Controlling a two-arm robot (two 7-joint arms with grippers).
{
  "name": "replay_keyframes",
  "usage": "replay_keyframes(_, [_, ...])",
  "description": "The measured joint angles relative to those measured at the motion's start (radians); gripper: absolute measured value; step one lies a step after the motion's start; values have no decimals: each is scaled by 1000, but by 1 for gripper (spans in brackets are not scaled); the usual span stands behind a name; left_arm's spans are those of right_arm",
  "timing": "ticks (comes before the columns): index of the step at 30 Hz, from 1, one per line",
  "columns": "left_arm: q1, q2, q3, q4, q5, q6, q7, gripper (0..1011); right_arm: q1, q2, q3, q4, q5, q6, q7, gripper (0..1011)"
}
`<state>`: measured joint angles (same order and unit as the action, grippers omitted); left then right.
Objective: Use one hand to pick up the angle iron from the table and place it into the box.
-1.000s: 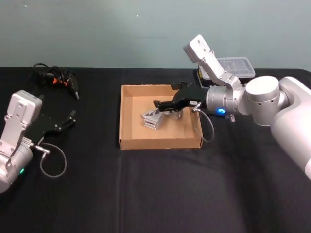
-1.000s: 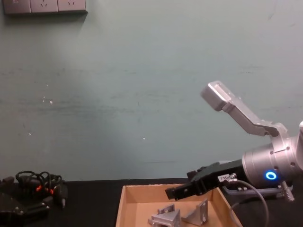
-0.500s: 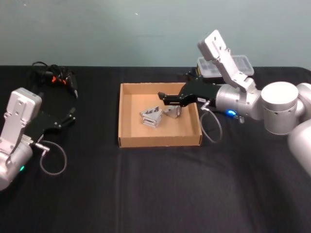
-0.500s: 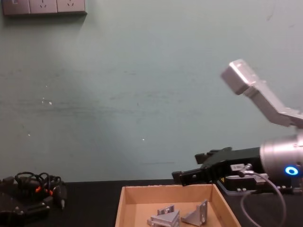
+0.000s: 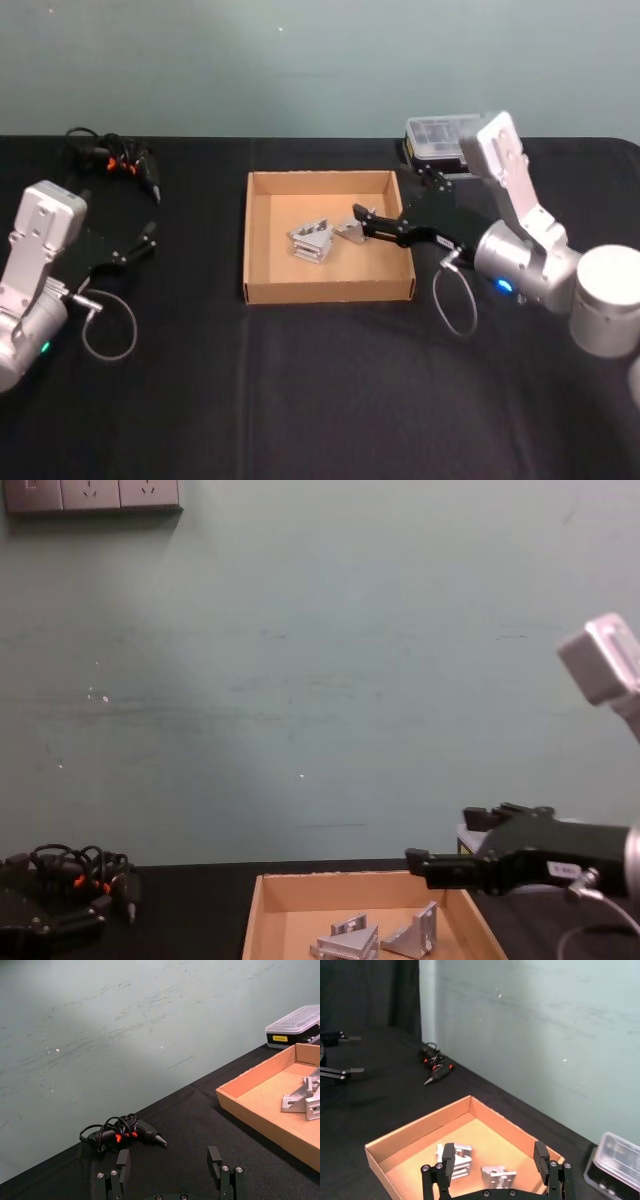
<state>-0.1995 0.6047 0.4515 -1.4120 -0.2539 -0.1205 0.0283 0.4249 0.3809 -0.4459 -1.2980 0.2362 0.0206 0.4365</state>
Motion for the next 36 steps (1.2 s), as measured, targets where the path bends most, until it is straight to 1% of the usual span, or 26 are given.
replay_keyframes(1, [0,0,0,0,0,0,0,1011,-11,0,6,-4,-1,-13,-6,1004])
replay_keyframes(2, [0,0,0,0,0,0,0,1011,-32,0,17,-10,-3,-40,-19,1004])
replay_keyframes(5, [0,0,0,0,0,0,0,1012,-61,-2,32,-15,-8,-76,-37,1004])
replay_keyframes(7, [0,0,0,0,0,0,0,1011,-90,-9,47,-16,-19,-117,-60,1004])
replay_keyframes(8, [0,0,0,0,0,0,0,1011,-90,-9,47,-16,-19,-117,-60,1004])
replay_keyframes(9, [0,0,0,0,0,0,0,1011,-106,-13,52,-16,-29,-135,-75,1004])
replay_keyframes(12, [0,0,0,0,0,0,0,1011,-129,-20,56,-13,-57,-161,-105,1004])
replay_keyframes(16, [0,0,0,0,0,0,0,1011,-143,-27,57,-4,-88,-173,-127,1004])
replay_keyframes(36, [0,0,0,0,0,0,0,1011,-140,-25,58,-7,-79,-173,-122,1004])
